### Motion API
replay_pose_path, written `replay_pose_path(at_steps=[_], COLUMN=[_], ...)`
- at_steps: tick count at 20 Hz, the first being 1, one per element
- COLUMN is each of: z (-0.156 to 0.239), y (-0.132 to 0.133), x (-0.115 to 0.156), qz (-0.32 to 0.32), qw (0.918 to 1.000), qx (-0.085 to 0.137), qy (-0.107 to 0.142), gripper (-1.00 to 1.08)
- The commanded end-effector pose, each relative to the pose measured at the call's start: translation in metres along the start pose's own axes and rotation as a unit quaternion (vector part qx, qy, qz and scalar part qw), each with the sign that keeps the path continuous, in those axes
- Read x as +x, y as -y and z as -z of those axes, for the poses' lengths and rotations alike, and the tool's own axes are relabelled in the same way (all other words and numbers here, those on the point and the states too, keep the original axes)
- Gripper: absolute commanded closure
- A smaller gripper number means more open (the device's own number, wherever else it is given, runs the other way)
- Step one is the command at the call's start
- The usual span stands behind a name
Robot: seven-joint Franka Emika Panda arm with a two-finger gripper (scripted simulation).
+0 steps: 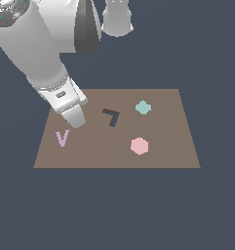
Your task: Insert a designated object into the corresponding slot on a board.
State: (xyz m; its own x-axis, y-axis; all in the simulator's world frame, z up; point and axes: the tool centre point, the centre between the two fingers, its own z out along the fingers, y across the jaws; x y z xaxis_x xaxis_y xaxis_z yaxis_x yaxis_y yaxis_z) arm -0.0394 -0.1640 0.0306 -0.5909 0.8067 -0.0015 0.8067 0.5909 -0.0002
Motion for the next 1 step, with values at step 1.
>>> replay_pose_path(at_steps=[1], z=[0.0], y=[0.0], x=[0.0], qz=[0.0], qw=[1.0], qx=[0.0], qy=[0.0], gripper=[-0.92])
